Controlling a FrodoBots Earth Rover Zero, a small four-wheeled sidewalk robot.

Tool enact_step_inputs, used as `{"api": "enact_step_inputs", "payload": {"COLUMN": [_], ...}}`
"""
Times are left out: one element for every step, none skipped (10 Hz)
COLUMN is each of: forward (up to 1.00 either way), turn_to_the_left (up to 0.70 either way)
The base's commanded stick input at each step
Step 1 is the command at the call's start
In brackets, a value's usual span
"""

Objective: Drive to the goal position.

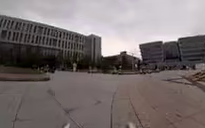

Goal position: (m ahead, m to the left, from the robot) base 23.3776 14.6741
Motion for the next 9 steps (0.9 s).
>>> {"api": "enact_step_inputs", "payload": {"forward": [0.7,0.7,0.7,0.7,0.7,0.7,0.7,0.7,0.7], "turn_to_the_left": [0.1,0.1,0.08,0.07,0.07,0.07,0.07,0.07,0.1]}}
